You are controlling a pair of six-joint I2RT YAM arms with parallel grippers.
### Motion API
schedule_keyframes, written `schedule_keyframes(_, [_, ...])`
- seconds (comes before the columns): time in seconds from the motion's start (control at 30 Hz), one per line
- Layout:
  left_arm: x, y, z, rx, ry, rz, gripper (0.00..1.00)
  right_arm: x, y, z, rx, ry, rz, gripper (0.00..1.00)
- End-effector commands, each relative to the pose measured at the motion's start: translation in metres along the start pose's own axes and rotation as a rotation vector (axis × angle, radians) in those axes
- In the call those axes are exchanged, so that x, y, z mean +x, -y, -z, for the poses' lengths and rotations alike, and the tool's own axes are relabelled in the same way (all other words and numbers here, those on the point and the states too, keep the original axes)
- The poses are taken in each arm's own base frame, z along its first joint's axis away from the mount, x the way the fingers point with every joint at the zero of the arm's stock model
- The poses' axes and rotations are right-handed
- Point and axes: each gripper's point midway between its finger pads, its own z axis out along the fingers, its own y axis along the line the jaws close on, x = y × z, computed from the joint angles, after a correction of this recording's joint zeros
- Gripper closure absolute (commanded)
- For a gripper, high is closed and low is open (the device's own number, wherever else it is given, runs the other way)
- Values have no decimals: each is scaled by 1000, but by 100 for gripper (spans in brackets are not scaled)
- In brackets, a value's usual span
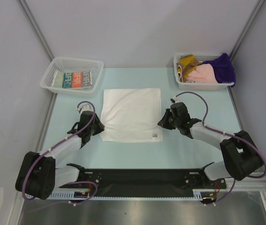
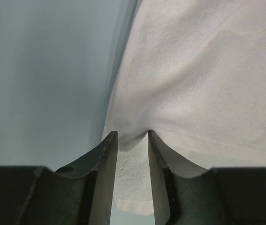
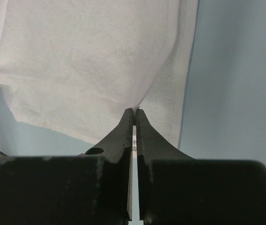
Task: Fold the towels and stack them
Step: Fold the towel
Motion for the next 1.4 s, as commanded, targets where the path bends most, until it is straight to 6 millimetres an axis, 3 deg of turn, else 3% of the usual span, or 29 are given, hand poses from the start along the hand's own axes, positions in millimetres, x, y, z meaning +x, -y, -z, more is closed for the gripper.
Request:
schedule_keyframes(0.0, [-7,-2,7,-54,10,97,62,-5,-6,-5,-17,30,1,100])
schedule_keyframes(0.13, [-24,-9,19,-139,40,166,58,-3,-6,-6,-15,30,5,100])
schedule_keyframes(0.2, [-22,-16,24,-196,21,184,57,-2,-5,-7,-13,30,1,100])
schedule_keyframes(0.33, [-21,-10,27,-191,-18,203,57,-2,-6,-8,-18,29,1,100])
schedule_keyframes(0.57, [-2,-12,23,-212,-80,299,56,0,-6,-9,-20,30,-1,100])
schedule_keyframes(0.8, [9,5,14,-141,-115,460,57,1,-7,-9,-26,26,2,100])
schedule_keyframes(1.07, [21,10,-2,-112,-138,537,57,1,-9,-10,-30,26,4,100])
schedule_keyframes(1.37, [5,-1,-1,-151,-47,518,57,4,-7,-10,-25,24,6,100])
